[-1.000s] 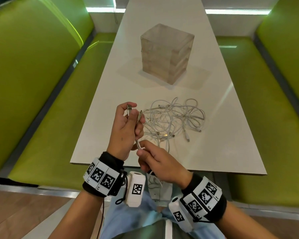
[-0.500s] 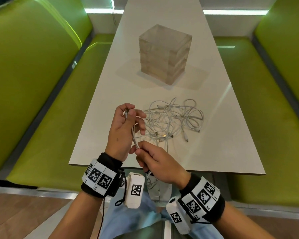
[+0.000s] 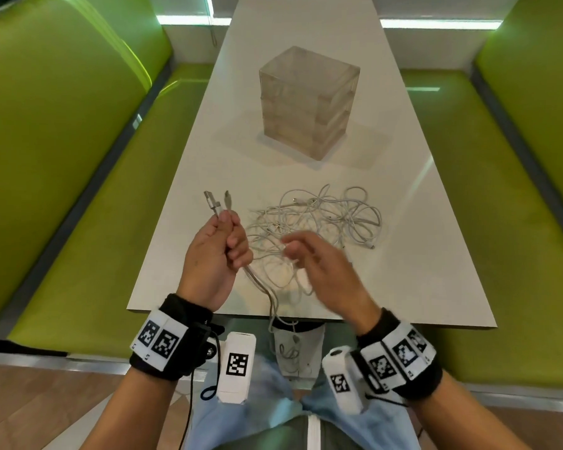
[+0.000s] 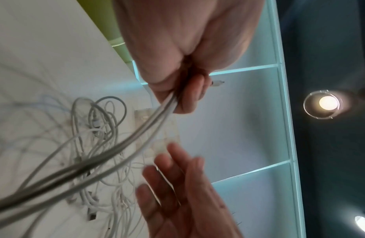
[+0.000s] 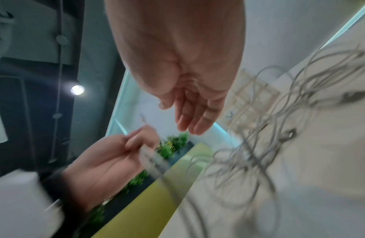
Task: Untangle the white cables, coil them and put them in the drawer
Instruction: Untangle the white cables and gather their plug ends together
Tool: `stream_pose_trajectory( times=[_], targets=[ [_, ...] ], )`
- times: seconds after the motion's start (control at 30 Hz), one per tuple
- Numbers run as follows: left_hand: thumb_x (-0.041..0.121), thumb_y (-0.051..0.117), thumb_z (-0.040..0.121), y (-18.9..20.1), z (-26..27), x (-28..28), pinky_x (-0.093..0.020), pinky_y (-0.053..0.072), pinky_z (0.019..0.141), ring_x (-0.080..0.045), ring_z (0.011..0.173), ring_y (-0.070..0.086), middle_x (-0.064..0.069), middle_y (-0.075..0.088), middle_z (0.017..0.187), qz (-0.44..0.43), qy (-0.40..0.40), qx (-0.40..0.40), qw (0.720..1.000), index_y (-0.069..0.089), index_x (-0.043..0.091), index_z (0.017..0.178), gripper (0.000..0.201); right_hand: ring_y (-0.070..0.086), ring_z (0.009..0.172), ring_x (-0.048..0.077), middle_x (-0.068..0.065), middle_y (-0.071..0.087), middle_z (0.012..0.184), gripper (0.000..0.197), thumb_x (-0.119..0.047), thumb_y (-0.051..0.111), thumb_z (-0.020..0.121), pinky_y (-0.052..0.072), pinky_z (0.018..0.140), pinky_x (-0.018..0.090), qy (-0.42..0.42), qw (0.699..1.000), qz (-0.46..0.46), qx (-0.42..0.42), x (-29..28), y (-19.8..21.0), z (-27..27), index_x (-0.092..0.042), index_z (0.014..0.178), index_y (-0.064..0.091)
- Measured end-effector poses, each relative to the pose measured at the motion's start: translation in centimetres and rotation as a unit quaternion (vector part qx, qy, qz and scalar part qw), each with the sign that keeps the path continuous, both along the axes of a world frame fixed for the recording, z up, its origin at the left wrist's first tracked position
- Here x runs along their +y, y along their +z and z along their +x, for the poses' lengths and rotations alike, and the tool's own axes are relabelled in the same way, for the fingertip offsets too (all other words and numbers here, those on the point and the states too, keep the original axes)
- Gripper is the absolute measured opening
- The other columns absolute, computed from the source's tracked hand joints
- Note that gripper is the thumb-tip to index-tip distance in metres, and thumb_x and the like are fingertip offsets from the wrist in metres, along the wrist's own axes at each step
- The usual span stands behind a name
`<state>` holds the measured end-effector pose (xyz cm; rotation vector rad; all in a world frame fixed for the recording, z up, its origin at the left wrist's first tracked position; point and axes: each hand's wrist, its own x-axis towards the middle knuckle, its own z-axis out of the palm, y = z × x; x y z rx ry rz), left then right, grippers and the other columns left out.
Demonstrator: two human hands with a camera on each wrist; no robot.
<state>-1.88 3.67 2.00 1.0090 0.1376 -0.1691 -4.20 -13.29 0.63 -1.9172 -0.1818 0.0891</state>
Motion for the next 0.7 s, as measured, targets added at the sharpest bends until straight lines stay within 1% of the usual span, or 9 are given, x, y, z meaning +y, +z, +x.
stream_pose_trajectory(
  times=[0.1,0.2,0.23,0.3,0.4,0.47,0.53,0.6,0.7],
  targets=[
    [0.035,0.043,0.095,0.2,0.2,0.4,-0.018,0.024,0.043,-0.006,0.048,0.024,0.007,0.031,0.056,-0.003,-0.002,0.011,1.000,0.047,0.016,0.081,0.025,0.054,0.084,0.005,-0.007,0.061,0.096,0.018,-0.013,0.049,0.096,0.040,0.072,0.010,-0.046,0.991,-0.123,0.005,-3.3,-0.3,2.0,-0.015,0.103,0.065],
    [0.023,0.051,0.096,0.0,0.0,0.2,-0.019,0.025,0.044,-0.007,0.048,0.023,0.008,0.028,0.056,0.066,-0.015,-0.008,0.998,0.047,0.016,0.082,0.016,0.056,0.089,0.014,0.003,0.062,0.103,0.015,-0.010,0.052,0.093,0.039,0.073,0.022,-0.020,0.955,-0.284,0.081,-5.5,-1.9,3.1,-0.012,0.100,0.065],
    [0.018,0.049,0.097,-0.1,0.0,0.1,-0.019,0.024,0.044,-0.007,0.048,0.022,0.008,0.027,0.055,0.083,-0.016,-0.011,0.996,0.048,0.016,0.083,0.014,0.056,0.087,0.015,0.004,0.061,0.100,0.012,-0.011,0.054,0.092,0.038,0.073,0.023,-0.024,0.950,-0.297,0.088,-5.8,-2.2,3.0,-0.011,0.098,0.065],
    [0.016,0.044,0.099,-0.3,-0.1,-0.1,-0.020,0.021,0.044,-0.009,0.048,0.019,0.007,0.025,0.054,0.088,-0.017,0.000,0.996,0.051,0.012,0.086,0.015,0.053,0.076,0.006,0.000,0.058,0.091,0.004,-0.018,0.060,0.090,0.036,0.069,0.021,-0.027,0.963,-0.263,0.044,-5.6,-2.2,2.2,-0.015,0.090,0.063],
    [0.020,0.039,0.101,-0.6,-0.1,-0.3,-0.021,0.019,0.045,-0.008,0.048,0.020,0.006,0.024,0.054,0.073,-0.022,0.014,0.997,0.052,0.009,0.084,0.024,0.048,0.071,0.003,-0.005,0.056,0.085,0.012,-0.029,0.061,0.090,0.039,0.068,0.021,0.029,0.972,-0.226,-0.050,-3.2,-1.8,0.6,-0.018,0.088,0.064],
    [0.023,0.039,0.101,-0.7,-0.1,-0.5,-0.021,0.019,0.046,-0.007,0.047,0.022,0.006,0.026,0.053,0.064,-0.026,0.019,0.997,0.052,0.009,0.083,0.027,0.051,0.083,0.011,-0.003,0.058,0.093,0.020,-0.033,0.058,0.090,0.043,0.076,0.027,0.091,0.957,-0.270,-0.048,-1.4,-2.3,0.0,-0.016,0.097,0.066],
    [0.024,0.039,0.101,-0.6,-0.1,-0.4,-0.022,0.019,0.047,-0.007,0.047,0.023,0.006,0.028,0.053,0.066,-0.026,0.023,0.997,0.052,0.009,0.081,0.029,0.048,0.106,0.022,0.004,0.057,0.110,0.032,-0.036,0.061,0.087,0.042,0.085,0.034,0.140,0.909,-0.392,-0.022,-0.3,-3.5,0.0,-0.014,0.111,0.061],
    [0.024,0.039,0.101,-0.6,-0.1,-0.2,-0.023,0.018,0.049,-0.007,0.048,0.023,0.006,0.028,0.053,0.078,-0.025,0.022,0.996,0.051,0.009,0.080,0.029,0.044,0.113,0.028,0.007,0.054,0.118,0.042,-0.035,0.067,0.081,0.040,0.086,0.037,0.151,0.872,-0.466,0.000,-0.3,-4.4,0.4,-0.013,0.114,0.055],
    [0.023,0.039,0.101,-0.7,-0.1,0.1,-0.023,0.018,0.049,-0.008,0.049,0.023,0.006,0.027,0.054,0.090,-0.025,0.021,0.995,0.050,0.009,0.079,0.029,0.049,0.107,0.029,0.006,0.056,0.113,0.030,-0.032,0.062,0.085,0.037,0.080,0.036,0.110,0.884,-0.455,-0.009,-0.7,-4.9,0.7,-0.014,0.108,0.053]
  ],
)
